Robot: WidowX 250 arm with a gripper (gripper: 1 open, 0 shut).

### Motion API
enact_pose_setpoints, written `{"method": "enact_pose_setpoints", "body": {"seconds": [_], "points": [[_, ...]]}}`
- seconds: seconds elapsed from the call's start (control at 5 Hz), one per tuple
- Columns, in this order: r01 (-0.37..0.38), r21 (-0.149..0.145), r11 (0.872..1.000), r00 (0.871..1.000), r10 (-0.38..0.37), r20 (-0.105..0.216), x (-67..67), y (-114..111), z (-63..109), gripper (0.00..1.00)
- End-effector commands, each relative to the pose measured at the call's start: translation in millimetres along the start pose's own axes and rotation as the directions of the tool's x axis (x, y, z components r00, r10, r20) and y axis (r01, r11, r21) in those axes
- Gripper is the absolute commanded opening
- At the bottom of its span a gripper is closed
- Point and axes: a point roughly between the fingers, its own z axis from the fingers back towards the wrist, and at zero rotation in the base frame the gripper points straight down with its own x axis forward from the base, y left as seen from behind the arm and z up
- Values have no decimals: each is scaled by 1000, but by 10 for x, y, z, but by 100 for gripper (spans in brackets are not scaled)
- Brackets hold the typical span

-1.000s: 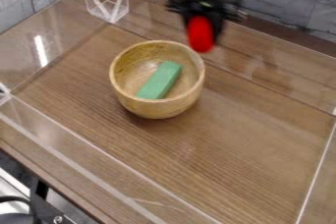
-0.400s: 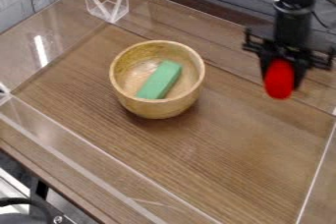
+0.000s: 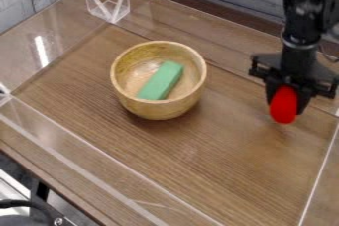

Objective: Move the red fruit to the right side of the table

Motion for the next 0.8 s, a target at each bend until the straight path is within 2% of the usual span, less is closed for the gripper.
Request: {"method": "enact_pose_setpoints", "body": {"seconds": [0.0,0.2,0.4,0.6], "points": [[3,-6,1000,999,-3,44,66,-45,45,0],[2,4,1000,999,-2,43,82,-33,14,100],[-7,7,1000,999,6,49,115,-16,-7,100],[-18,2,1000,997,18,74,168,8,36,0]]}}
